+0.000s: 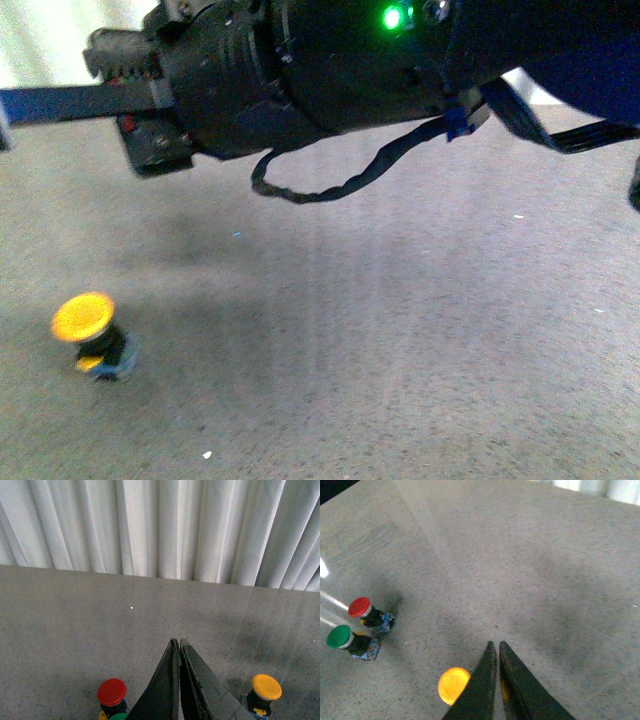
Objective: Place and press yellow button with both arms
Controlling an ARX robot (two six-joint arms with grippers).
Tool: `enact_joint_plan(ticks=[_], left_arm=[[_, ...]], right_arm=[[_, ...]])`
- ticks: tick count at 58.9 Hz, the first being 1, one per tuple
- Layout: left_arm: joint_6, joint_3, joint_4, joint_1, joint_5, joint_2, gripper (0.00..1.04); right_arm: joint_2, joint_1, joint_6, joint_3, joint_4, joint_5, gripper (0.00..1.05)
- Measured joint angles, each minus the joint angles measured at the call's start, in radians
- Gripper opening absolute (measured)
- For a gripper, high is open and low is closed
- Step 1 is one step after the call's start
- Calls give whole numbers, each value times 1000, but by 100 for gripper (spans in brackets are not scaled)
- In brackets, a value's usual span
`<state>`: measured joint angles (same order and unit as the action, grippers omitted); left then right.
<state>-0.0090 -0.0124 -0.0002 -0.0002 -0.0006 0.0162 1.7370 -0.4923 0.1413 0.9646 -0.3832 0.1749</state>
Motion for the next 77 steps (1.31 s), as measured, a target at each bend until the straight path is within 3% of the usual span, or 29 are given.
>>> enact_joint_plan(ticks=[7,11,14,18,35,53,59,67,72,77], left_arm=[[0,0,0,0,0,0,1],[0,0,0,0,2,0,1],[0,0,0,0,0,0,1],[1,0,0,0,0,0,1],[1,0,0,0,0,0,1],[1,0,0,0,0,0,1],[1,0,0,0,0,0,1],[1,0,0,0,0,0,1],[1,0,0,0,0,0,1],[1,0,0,0,0,0,1]], right_arm=[[-108,40,-6,-142,-22,-23,30],[-126,48,-74,-261,-355,-383,15],[-159,63,-96,-333,-492,-501,6],[-235,102,-113,-434,-573,-527,1],[-497,257,-135,-712,-589,-410,1],[-739,354,-135,-851,-488,-309,1],[-754,376,-135,-897,-529,-288,1],[-840,397,-135,-930,-458,-263,1],[-919,460,-136,-940,-396,-184,1],[-988,488,-135,-945,-334,-183,1]])
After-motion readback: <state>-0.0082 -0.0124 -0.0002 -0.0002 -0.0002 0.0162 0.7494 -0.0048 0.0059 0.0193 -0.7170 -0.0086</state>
